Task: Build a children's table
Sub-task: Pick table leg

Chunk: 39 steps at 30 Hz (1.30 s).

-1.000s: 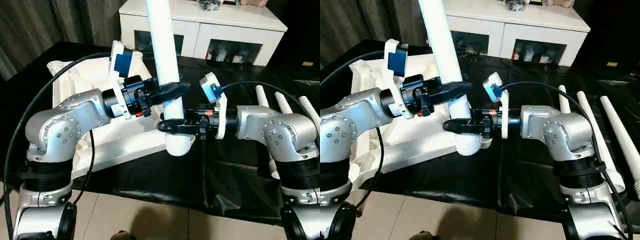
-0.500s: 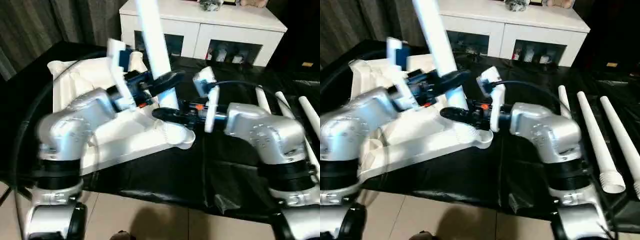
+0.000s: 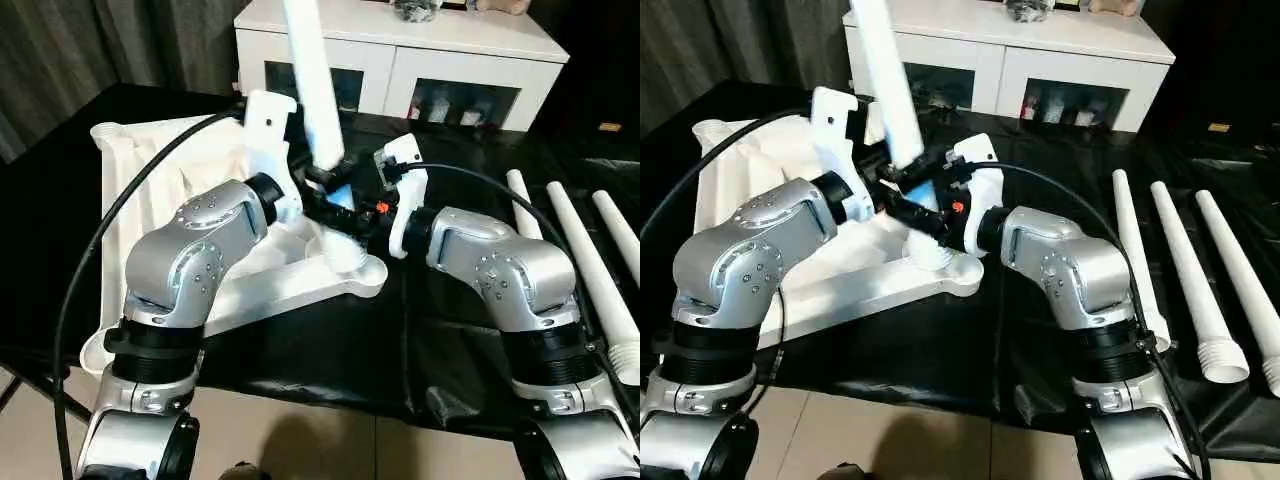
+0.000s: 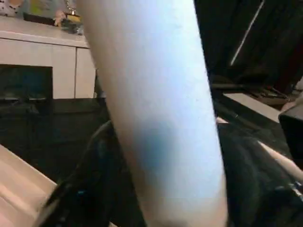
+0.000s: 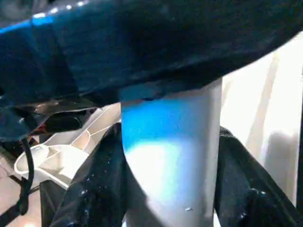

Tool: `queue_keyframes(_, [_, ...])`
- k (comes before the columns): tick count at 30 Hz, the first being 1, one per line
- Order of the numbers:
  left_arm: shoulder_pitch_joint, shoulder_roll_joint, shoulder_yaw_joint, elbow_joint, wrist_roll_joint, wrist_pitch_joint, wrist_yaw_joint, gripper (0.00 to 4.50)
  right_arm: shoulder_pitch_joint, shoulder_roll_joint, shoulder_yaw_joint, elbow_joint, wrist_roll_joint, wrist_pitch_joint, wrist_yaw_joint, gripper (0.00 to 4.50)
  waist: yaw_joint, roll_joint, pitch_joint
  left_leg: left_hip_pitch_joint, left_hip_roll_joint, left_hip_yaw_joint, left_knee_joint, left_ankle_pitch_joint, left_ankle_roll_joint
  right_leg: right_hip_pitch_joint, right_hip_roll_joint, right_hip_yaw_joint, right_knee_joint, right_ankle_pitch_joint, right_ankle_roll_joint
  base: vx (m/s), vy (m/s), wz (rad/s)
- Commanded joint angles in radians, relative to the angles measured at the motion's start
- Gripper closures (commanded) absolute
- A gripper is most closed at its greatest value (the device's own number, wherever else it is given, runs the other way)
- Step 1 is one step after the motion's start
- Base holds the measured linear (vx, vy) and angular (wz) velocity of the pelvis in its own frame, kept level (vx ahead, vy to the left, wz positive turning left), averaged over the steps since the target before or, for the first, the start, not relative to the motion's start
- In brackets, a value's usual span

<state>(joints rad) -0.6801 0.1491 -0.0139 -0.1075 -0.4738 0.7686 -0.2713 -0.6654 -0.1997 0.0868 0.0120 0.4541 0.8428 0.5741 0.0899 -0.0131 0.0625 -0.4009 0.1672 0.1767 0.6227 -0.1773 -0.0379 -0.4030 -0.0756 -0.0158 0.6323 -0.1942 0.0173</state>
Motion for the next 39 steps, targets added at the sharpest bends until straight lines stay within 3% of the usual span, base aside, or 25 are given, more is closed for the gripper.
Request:
queue_keyframes(1, [-0.023, 0.0, 0.018, 0.012, 0.011, -0.005, 0.015, 1.74, -0.003, -0.001, -0.005, -0.006, -0.008, -0.018, -0.006, 2.61, 0.001, 0.001, -0.08, 0.03, 0.043, -0.015, -0.078, -0.122, -0.052, 0.045, -0.049, 0.024, -0.059, -0.032, -0.198, 0.0, 0.0, 0.0])
queue_keyframes(9, [-0.014, -0.029, 0.04, -0.006, -0.023, 0.003, 0.007, 2.17, -0.002, -0.006, 0.003, -0.004, -0.023, -0.033, -0.014, 2.61, 0.001, -0.002, -0.08, 0.029, 0.043, -0.014, -0.077, -0.119, -0.048, 0.046, -0.051, 0.025, -0.059, -0.033, -0.2, 0.0, 0.0, 0.0])
queue_keyframes(13, [-0.004, -0.014, 0.025, -0.025, -0.046, -0.006, -0.045, 2.34, -0.004, -0.015, 0.018, 0.001, -0.062, -0.089, -0.014, 2.61, 0.001, -0.002, -0.079, 0.029, 0.043, -0.015, -0.077, -0.117, -0.046, 0.044, -0.051, 0.024, -0.059, -0.035, -0.199, 0.0, 0.0, 0.0])
queue_keyframes(15, [0.022, 0.024, -0.018, -0.054, -0.045, -0.044, -0.143, 2.42, -0.007, -0.011, -0.012, 0.004, -0.01, -0.057, 0.024, 2.61, 0.001, -0.001, -0.078, 0.03, 0.043, -0.015, -0.079, -0.129, -0.043, 0.044, -0.051, 0.024, -0.061, -0.055, -0.195, 0.0, 0.0, 0.0])
queue_keyframes(17, [0.04, 0.051, -0.046, -0.074, -0.043, -0.075, -0.211, 2.45, -0.013, -0.012, -0.049, 0.014, 0.037, -0.01, 0.043, 2.05, 0.0, 0.0, -0.078, 0.031, 0.044, -0.016, -0.08, -0.135, -0.033, 0.044, -0.05, 0.025, -0.062, -0.06, -0.192, 0.0, 0.0, 0.0])
queue_keyframes(19, [0.058, 0.071, -0.061, -0.097, -0.058, -0.094, -0.278, 2.46, -0.02, -0.031, -0.07, 0.025, 0.069, 0.025, 0.072, 1.91, 0.0, 0.003, -0.079, 0.032, 0.046, -0.016, -0.081, -0.129, -0.037, 0.042, -0.049, 0.023, -0.058, -0.042, -0.195, 0.0, 0.0, 0.0])
queue_keyframes(25, [0.07, 0.106, -0.08, -0.119, -0.08, -0.11, -0.37, 2.57, -0.02, -0.109, -0.048, 0.008, 0.103, 0.062, 0.181, 1.44, 0.003, 0.002, -0.077, 0.033, 0.046, -0.014, -0.083, -0.158, -0.056, 0.043, -0.051, 0.024, -0.06, -0.071, -0.197, 0.0, 0.0, 0.0])
queue_keyframes(30, [0.073, 0.104, -0.065, -0.101, -0.105, -0.127, -0.405, 2.59, -0.02, -0.159, -0.022, 0.006, 0.109, 0.071, 0.229, 1.38, 0.001, -0.002, -0.077, 0.031, 0.045, -0.013, -0.079, -0.14, -0.046, 0.044, -0.052, 0.026, -0.06, -0.067, -0.204, 0.0, 0.0, 0.0])
queue_keyframes(39, [0.085, 0.12, -0.049, -0.093, -0.143, -0.1, -0.437, 2.59, -0.024, -0.217, 0.015, -0.008, 0.078, -0.002, 0.3, 1.38, 0.002, -0.001, -0.078, 0.032, 0.046, -0.013, -0.077, -0.141, -0.038, 0.044, -0.051, 0.024, -0.058, -0.066, -0.219, 0.0, 0.0, 0.0])
